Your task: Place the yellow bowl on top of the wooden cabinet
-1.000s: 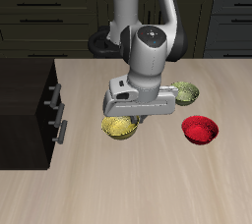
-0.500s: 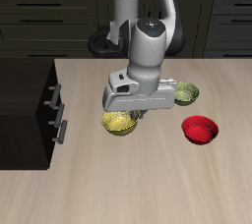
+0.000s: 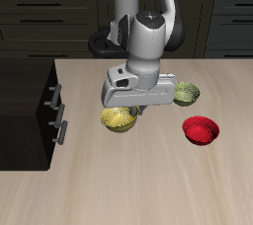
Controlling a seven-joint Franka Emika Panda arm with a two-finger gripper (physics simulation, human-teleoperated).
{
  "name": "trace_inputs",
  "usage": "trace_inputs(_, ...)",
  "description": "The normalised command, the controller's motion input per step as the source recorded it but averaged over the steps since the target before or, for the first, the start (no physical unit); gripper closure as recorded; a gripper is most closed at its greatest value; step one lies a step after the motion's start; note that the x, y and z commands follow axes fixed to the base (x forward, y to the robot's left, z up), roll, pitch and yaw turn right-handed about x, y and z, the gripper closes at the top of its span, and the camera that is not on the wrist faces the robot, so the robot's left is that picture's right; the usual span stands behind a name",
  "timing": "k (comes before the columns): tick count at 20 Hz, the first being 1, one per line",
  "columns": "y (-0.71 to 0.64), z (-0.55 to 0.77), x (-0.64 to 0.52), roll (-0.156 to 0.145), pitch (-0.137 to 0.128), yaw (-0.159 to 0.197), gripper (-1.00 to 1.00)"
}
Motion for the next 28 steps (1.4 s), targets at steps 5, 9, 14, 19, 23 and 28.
trace_inputs(5,-0.03,0.19,-0.08,0.006,-0.032,0.016,1.00)
trace_inputs(9,-0.10,0.22,-0.07,-0.003,-0.030,-0.004,1.00)
trace_inputs(14,-0.05,0.19,-0.06,0.003,-0.025,0.012,1.00)
trace_inputs(19,0.00,0.27,-0.08,0.000,-0.030,-0.004,1.00)
trace_inputs(23,0.00,0.24,-0.11,0.005,-0.034,0.002,1.00)
trace_inputs(28,-0.02,0.20,-0.04,-0.002,-0.025,0.002,1.00)
